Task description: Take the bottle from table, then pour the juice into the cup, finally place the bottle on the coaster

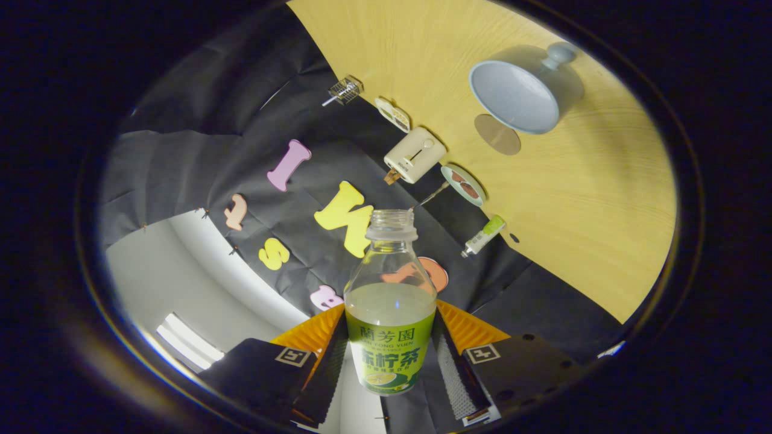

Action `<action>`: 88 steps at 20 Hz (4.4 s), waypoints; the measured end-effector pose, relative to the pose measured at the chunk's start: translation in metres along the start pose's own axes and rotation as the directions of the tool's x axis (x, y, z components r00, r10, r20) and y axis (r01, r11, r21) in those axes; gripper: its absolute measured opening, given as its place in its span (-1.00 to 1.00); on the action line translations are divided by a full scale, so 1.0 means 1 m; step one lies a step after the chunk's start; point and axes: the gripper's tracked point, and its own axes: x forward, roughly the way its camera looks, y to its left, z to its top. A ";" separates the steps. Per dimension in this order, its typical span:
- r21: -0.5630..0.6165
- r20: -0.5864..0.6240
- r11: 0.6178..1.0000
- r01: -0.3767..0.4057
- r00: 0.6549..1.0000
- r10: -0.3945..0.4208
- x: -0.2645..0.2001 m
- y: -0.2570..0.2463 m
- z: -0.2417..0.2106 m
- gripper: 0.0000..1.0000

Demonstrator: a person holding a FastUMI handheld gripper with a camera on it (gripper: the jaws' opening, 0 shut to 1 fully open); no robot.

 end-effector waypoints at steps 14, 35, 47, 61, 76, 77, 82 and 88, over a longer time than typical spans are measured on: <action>0.136 0.000 0.985 -0.109 0.994 0.110 0.001 0.050 -0.015 0.56; -0.529 0.031 0.805 0.267 0.955 -0.296 0.003 -0.042 -0.024 0.56; -0.936 0.266 0.095 0.339 0.858 -0.438 0.002 -0.032 -0.015 0.57; -0.721 0.468 -0.674 0.161 0.831 -0.301 0.033 -0.019 -0.036 0.60; -0.584 0.516 -0.790 0.187 0.837 -0.183 0.110 -0.078 0.073 0.60; -0.577 0.516 -0.795 0.188 0.838 -0.177 0.114 -0.083 0.078 0.60; -0.550 0.537 -0.805 0.223 0.833 -0.136 0.133 -0.098 0.112 0.60; -0.558 0.558 -0.788 0.261 0.821 -0.123 0.144 -0.113 0.154 0.62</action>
